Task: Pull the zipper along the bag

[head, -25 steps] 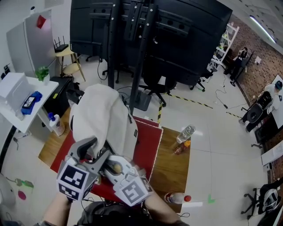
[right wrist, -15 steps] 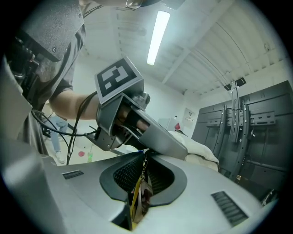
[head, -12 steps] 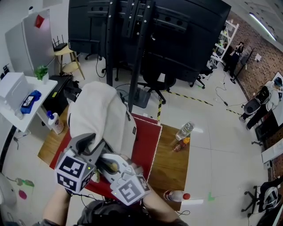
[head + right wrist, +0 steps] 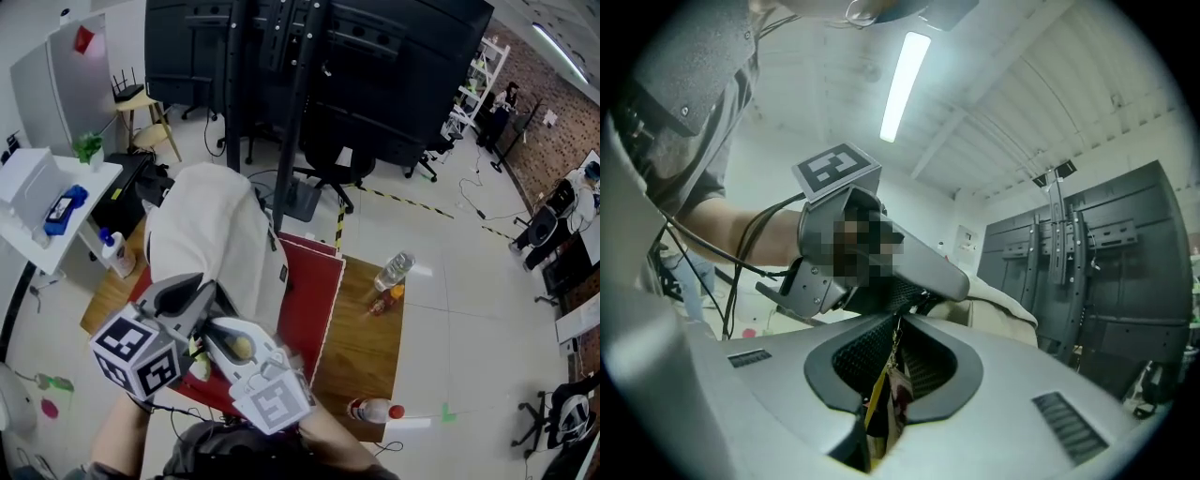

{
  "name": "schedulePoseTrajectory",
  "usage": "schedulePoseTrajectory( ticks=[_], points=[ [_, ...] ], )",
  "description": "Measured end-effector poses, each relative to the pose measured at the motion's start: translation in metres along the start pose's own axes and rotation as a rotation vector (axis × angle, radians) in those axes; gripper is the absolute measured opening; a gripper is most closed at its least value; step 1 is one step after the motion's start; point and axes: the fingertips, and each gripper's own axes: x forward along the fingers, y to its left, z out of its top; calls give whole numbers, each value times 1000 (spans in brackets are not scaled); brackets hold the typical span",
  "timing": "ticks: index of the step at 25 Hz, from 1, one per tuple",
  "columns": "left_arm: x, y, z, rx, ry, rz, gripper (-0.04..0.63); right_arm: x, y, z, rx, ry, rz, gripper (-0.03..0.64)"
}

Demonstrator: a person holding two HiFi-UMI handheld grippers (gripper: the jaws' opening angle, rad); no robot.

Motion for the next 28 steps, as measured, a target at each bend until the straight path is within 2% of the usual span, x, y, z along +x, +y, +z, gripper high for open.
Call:
schedulePoseTrajectory(
  ticks=[4,7,11,16,19,28],
  points=[
    [3,-6,9,-50,-42,-21,69,-6,-8,1,41,29,-32,55],
    [4,-10,13,-65,-61,-38,69,-10,-11,-1,73,55,-38,55],
    [3,-16,13,-88,-84,-61,68,-16,-12,-8,64,86,-79,55],
    [5,-22,15,-101,-96,-80,65,-22,-14,-17,121,105,-87,55],
    [4,-19,18,-115,-112,-78,61,-24,-4,-34,138,161,-61,55],
    [3,-12,20,-103,-116,-70,61,-41,24,-117,311,275,-16,54]
  ],
)
